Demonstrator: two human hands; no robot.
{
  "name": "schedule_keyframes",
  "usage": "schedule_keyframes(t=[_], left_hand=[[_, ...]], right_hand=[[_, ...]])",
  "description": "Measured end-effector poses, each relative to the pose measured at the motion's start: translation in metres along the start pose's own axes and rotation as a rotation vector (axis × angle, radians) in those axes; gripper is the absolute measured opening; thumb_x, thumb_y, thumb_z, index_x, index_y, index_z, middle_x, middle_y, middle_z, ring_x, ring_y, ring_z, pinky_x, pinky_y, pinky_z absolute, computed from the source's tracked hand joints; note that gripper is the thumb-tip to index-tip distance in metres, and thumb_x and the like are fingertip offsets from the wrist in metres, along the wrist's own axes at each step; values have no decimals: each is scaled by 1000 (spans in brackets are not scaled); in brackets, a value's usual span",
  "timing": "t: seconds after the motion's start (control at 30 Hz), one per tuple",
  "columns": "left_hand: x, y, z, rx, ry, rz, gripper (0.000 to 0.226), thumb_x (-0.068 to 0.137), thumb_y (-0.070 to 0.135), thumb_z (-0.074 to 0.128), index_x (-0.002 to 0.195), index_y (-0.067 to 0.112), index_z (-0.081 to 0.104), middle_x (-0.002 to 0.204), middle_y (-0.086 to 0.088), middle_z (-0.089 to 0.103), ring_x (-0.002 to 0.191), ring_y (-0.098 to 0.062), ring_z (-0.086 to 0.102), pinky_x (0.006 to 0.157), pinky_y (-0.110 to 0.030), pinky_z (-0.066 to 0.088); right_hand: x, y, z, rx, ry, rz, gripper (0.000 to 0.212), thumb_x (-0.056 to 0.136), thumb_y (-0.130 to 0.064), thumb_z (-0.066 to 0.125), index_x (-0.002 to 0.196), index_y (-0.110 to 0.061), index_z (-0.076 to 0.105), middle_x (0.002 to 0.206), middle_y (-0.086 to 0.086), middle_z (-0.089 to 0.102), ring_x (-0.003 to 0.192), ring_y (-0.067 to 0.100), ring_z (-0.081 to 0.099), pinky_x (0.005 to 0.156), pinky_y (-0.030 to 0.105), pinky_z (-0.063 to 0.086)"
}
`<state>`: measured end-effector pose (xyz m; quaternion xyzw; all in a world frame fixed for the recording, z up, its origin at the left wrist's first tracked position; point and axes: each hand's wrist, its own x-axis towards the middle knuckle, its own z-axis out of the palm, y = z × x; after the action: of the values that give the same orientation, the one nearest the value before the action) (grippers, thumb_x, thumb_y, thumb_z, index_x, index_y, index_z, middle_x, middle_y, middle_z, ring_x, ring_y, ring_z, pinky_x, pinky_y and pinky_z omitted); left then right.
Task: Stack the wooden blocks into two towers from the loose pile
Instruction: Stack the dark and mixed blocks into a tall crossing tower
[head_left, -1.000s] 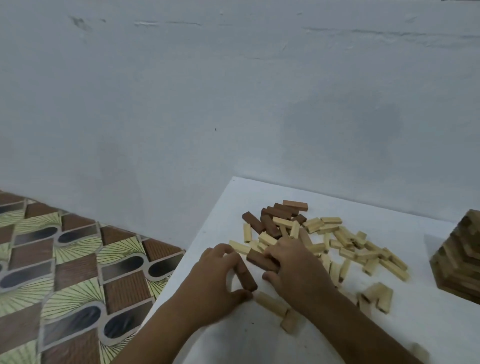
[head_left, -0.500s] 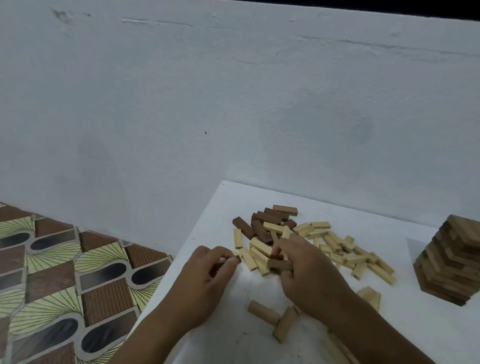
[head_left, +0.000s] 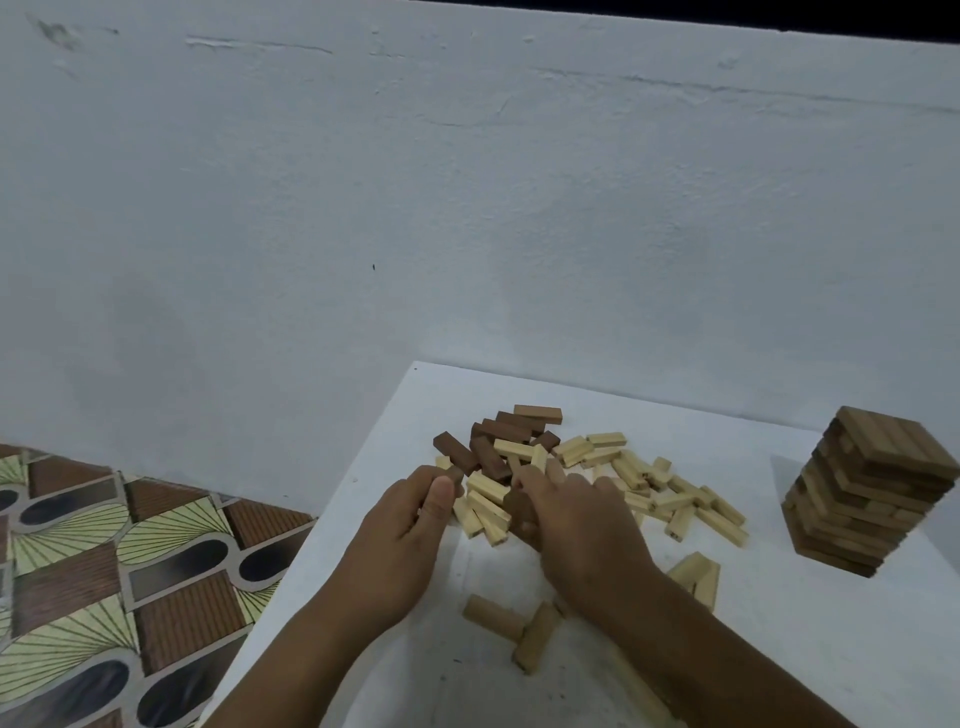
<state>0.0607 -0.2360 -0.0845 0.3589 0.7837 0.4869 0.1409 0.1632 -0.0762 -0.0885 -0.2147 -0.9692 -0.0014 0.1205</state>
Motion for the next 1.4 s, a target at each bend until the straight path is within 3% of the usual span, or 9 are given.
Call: schedule_keyframes(t=[0.17, 0.27, 0.37, 0.43, 0.6, 0.77, 1.0, 1.17, 1.4], left_hand=[[1, 6, 1, -25, 31, 2, 36, 94, 51, 26, 86, 31, 54, 78, 12, 60, 78, 2, 55, 66, -7, 42], [2, 10, 1, -43, 36, 2, 35, 94, 50, 27, 83, 31, 54, 75, 11, 60, 76, 3, 55, 65, -9, 44], [4, 11, 3, -74, 29, 1, 39, 92, 53, 27, 86, 28, 56, 79, 12, 61, 77, -3, 56, 72, -22, 47], [5, 12, 5, -95, 24, -11, 41, 90, 56, 27, 91, 29, 57, 84, 14, 62, 80, -4, 58, 76, -27, 50], [9, 15, 12, -162, 45, -40, 33, 90, 61, 37, 101, 41, 61, 98, 12, 67, 93, -9, 64, 89, -38, 53], [9, 41, 30, -248, -11, 48, 16, 95, 28, 56, 96, 40, 67, 100, 16, 66, 93, -5, 64, 80, -27, 52], [16, 67, 87, -75, -163, 223, 29, 81, 19, 75, 100, 40, 67, 104, 20, 62, 100, 7, 58, 82, -11, 48], [18, 86, 148, 24, -340, 364, 35, 71, 28, 81, 102, 36, 67, 106, 20, 64, 105, 3, 58, 88, -16, 50], [17, 109, 211, 250, -481, 451, 36, 69, 39, 76, 103, 38, 63, 106, 24, 57, 102, 2, 52, 90, -22, 49]], right_hand=[[-3, -5, 14, -12, -42, -57, 48, 91, -14, 49, 136, -23, 36, 125, 1, 53, 116, 26, 47, 91, 38, 37], [-3, -6, 21, 8, 46, -109, 31, 81, -17, 64, 110, -19, 56, 95, 1, 60, 84, 24, 59, 69, 35, 45], [-3, -5, 23, 38, 92, -114, 26, 66, -15, 73, 86, -23, 57, 72, -4, 56, 60, 17, 52, 53, 29, 42], [-6, -7, 17, 64, 56, -98, 35, 59, -10, 71, 88, -23, 56, 75, -4, 56, 63, 18, 53, 56, 28, 40], [-10, 2, -10, 244, 62, 18, 47, 75, -5, 50, 115, -28, 43, 108, -5, 50, 95, 17, 48, 84, 33, 40], [-37, 36, -47, 536, 146, 151, 24, 94, -21, 47, 110, -38, 44, 99, -15, 55, 83, 3, 57, 70, 22, 49], [-99, 123, -56, 478, 120, 473, 10, 98, -40, 43, 107, -35, 46, 96, -12, 55, 85, 8, 55, 74, 33, 49], [-139, 161, -37, 311, 52, 658, 15, 98, -35, 44, 113, -31, 45, 109, -5, 55, 94, 15, 56, 85, 38, 50], [-159, 183, -29, 470, 53, 751, 28, 98, -32, 48, 125, -30, 40, 123, -12, 53, 110, 10, 55, 99, 24, 44]])
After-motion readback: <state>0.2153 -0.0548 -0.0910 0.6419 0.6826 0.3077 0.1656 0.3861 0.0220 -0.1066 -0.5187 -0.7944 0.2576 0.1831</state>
